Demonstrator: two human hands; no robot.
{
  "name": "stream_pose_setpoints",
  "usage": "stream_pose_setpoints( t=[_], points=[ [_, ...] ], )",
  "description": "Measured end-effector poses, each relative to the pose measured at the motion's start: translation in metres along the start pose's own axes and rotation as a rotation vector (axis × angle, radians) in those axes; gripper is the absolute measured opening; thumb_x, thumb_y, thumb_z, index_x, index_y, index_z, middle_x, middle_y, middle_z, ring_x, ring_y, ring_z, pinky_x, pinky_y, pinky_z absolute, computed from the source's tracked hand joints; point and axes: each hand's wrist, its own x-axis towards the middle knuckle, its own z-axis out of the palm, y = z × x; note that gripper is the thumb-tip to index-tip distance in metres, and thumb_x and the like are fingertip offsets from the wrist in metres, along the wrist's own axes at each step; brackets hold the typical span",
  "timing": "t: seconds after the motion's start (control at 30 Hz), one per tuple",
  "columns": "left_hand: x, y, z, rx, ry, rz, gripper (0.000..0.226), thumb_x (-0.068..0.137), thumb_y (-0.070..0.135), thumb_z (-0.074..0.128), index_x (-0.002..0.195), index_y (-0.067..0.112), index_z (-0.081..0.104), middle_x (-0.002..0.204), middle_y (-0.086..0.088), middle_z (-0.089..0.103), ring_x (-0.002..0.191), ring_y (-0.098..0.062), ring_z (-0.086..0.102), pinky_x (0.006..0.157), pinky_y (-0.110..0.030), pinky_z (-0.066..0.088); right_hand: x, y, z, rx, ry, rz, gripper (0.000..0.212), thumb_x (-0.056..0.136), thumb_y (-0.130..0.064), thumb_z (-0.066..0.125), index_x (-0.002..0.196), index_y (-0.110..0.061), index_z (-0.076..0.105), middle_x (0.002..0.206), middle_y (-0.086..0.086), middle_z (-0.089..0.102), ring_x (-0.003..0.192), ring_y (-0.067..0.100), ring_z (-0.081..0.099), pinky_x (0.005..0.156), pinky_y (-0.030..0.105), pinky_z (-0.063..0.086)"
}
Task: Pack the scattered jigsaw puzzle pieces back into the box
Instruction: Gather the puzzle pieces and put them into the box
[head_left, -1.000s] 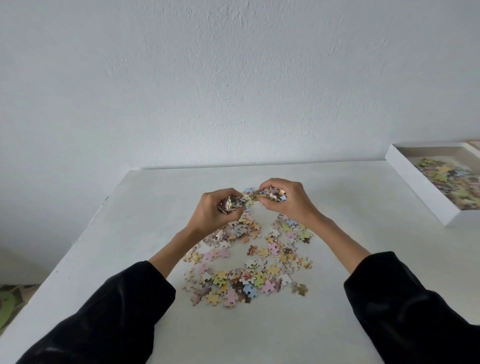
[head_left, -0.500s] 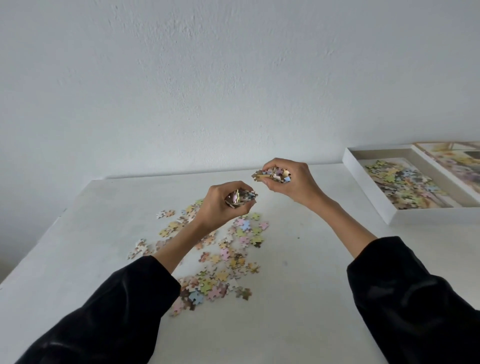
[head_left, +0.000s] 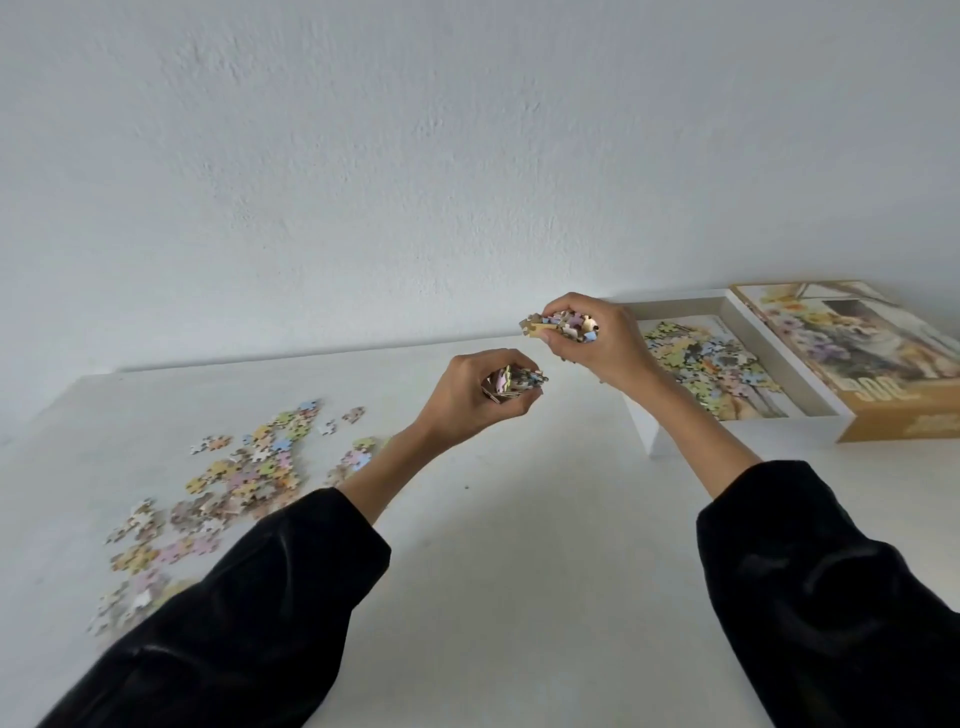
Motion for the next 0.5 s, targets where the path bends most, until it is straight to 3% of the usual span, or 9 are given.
stream_pose_setpoints(
  t=[0.13, 0.2, 0.4, 0.5],
  points=[
    [0.022, 0.009, 0.036, -0.012, -0.031, 0.008, 0.010, 0.077, 0.016, 0.071, 0.085, 0.013, 0.066, 0.073, 0.005, 0.065, 0.062, -0.009, 0.056, 0.060, -0.021, 0.045, -0.006, 0.030, -0.032, -0.040, -0.002, 0.018, 0.015, 0.079, -0.016, 0.070, 0.091, -0.009, 0.067, 0.078, 0.004, 0.065, 0.068, 0.003, 0.057, 0.063, 0.010, 0.042],
    [0.032, 0.013, 0.054, -0.015, -0.055, 0.019, 0.010, 0.077, 0.017, 0.071, 0.085, 0.013, 0.066, 0.074, 0.004, 0.066, 0.062, -0.010, 0.057, 0.060, -0.024, 0.046, -0.009, 0.044, -0.048, -0.050, 0.005, 0.032, 0.016, 0.079, -0.017, 0.070, 0.093, -0.009, 0.067, 0.082, 0.002, 0.067, 0.070, 0.002, 0.057, 0.065, 0.007, 0.041],
    [0.064, 0.021, 0.102, -0.015, -0.127, 0.057, 0.025, 0.077, 0.037, 0.068, 0.088, 0.015, 0.067, 0.070, -0.003, 0.062, 0.055, -0.009, 0.046, 0.053, -0.019, 0.037, -0.016, 0.084, -0.088, -0.074, 0.036, 0.102, 0.019, 0.080, -0.018, 0.070, 0.096, -0.010, 0.067, 0.094, 0.000, 0.069, 0.088, 0.011, 0.061, 0.076, 0.003, 0.038],
    [0.082, 0.024, 0.122, -0.033, -0.147, 0.068, 0.021, 0.077, 0.028, 0.072, 0.091, 0.013, 0.067, 0.068, -0.002, 0.060, 0.052, -0.004, 0.043, 0.052, -0.011, 0.030, -0.016, 0.103, -0.104, -0.094, 0.037, 0.133, 0.020, 0.080, -0.020, 0.069, 0.097, -0.010, 0.067, 0.095, -0.001, 0.068, 0.088, 0.009, 0.059, 0.075, 0.000, 0.037]
  ],
)
